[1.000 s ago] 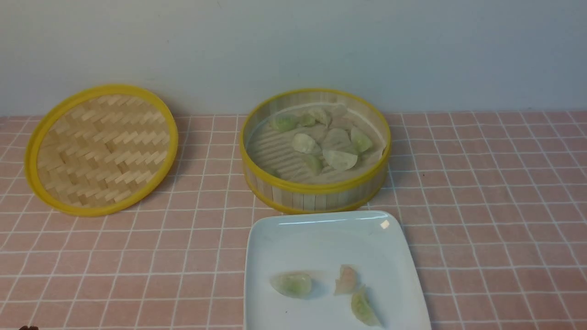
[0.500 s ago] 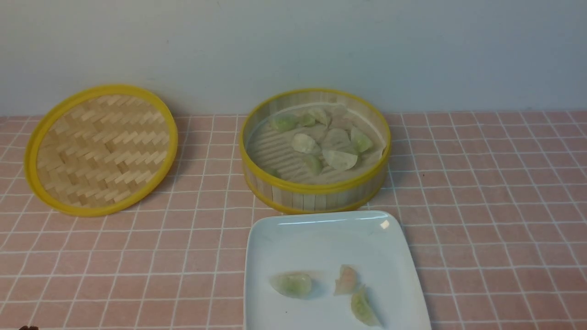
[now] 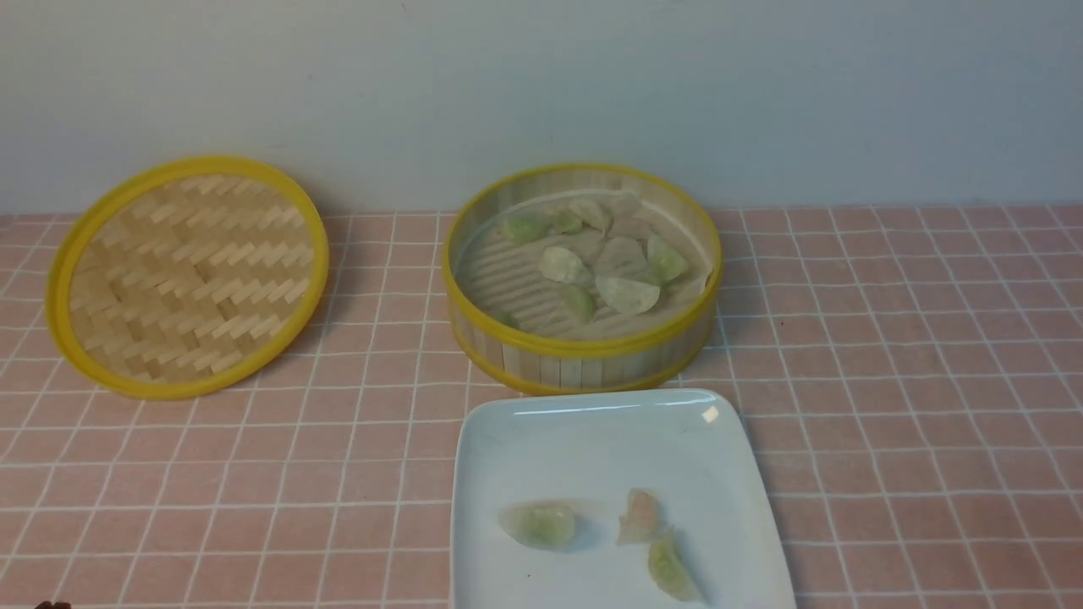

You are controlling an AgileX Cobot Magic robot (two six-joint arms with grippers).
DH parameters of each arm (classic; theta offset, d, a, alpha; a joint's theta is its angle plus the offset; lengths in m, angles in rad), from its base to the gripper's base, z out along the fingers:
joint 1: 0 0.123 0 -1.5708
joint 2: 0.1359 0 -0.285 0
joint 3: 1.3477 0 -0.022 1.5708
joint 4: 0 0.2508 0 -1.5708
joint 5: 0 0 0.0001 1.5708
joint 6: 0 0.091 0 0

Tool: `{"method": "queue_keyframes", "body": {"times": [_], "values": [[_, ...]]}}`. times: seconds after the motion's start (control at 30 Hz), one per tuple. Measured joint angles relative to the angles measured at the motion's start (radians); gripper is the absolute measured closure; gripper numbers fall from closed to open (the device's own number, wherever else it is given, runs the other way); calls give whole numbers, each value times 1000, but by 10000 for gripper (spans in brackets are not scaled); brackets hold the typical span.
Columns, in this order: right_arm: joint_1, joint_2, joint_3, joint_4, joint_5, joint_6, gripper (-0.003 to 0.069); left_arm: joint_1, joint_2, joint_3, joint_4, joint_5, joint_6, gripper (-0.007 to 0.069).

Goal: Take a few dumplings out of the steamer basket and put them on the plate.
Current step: Use the right arm to grab a dumpling from inside the steamer

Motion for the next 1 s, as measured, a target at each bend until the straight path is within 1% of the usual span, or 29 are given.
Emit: {"method": "queue_keyframes", "body": {"times": [0.03,0.1,0.13,0.17,0.27,0.37,0.5,0.57,0.63,0.7,0.73,0.8,0.83,0.9,0.93,0.97,1.0], "values": [[0,0,0,83,-49,0,673,0,0,0,0,0,0,631],[0,0,0,176,-106,-10,673,0,0,0,0,0,0,631],[0,0,0,176,-106,-10,673,0,0,0,0,0,0,631],[0,0,0,213,-122,-24,673,0,0,0,0,0,0,631],[0,0,0,250,-121,-34,673,0,0,0,0,0,0,631],[0,0,0,253,-102,-67,673,0,0,0,0,0,0,631],[0,3,-82,225,45,-142,673,0,0,0,0,0,0,631],[0,51,-197,199,173,-223,673,0,0,0,21,-1,10,631],[0,169,-342,171,307,-307,673,0,0,1,62,-13,13,631],[0,206,-378,161,358,-334,673,0,0,2,63,-29,9,631],[0,297,-463,142,445,-375,673,0,0,3,49,-73,-22,631],[0,468,-605,99,568,-415,673,0,0,4,-20,-167,-99,631],[0,557,-664,73,628,-424,673,0,0,4,-70,-222,-149,631],[0,662,-756,42,694,-430,673,0,0,4,-122,-282,-202,631],[0,764,-834,12,760,-437,673,0,0,4,-161,-333,-238,631],[0,792,-856,0,779,-440,673,0,0,4,-178,-347,-252,631],[0,875,-920,-23,841,-444,673,0,0,4,-205,-386,-272,631]]}}
